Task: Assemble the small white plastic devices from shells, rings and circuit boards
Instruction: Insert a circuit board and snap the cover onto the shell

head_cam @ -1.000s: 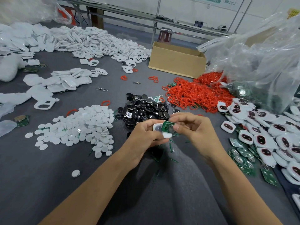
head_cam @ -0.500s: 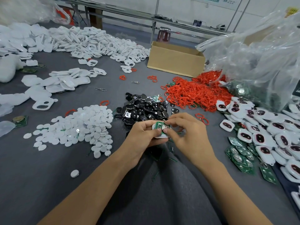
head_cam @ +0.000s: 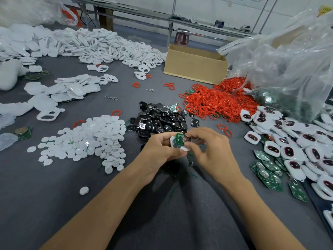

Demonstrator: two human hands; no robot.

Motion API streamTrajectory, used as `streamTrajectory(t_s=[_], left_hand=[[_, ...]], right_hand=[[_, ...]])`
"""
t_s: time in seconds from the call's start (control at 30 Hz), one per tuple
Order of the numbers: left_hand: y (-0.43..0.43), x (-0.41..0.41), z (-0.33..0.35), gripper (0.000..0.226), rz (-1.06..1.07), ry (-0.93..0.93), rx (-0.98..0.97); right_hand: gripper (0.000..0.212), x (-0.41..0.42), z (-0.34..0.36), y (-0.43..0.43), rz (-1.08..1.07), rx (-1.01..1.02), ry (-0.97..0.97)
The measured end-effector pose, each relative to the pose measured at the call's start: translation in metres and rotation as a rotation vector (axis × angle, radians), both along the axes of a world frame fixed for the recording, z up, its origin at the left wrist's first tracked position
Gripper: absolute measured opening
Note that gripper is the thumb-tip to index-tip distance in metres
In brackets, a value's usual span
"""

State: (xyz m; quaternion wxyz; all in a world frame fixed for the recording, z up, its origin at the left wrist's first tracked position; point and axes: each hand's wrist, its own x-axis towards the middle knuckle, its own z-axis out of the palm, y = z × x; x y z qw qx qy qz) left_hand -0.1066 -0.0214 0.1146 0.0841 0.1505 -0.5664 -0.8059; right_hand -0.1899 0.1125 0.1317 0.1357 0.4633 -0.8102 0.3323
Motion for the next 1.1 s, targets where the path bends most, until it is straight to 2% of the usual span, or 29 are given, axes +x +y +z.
streamTrajectory(t_s=[0.17, 0.73, 0.93, 1.1], left_hand=[[0.0, 0.001, 0.0009, 0.046, -0.013, -0.016, -0.035], [-0.0004, 0.0003, -0.0013, 0.045, -0.017, 0.005, -0.061], [-0.0019, -0.0025, -0.0014, 0.025, -0.003, -0.002, 0.045], [-0.0004, -0.0031, 0.0001, 0.026, 0.01, -0.007, 0.053]], right_hand=[[0.017, 0.001, -0.0004, 0.0006, 0.037, -0.007, -0.015], [0.021, -0.0002, -0.0052, -0.0004, 0.015, 0.056, 0.015], [0.022, 0.0001, -0.0057, -0.0007, 0.038, 0.041, 0.048], [0.024, 0.0006, -0.0065, -0.0002, 0.04, 0.043, 0.053]])
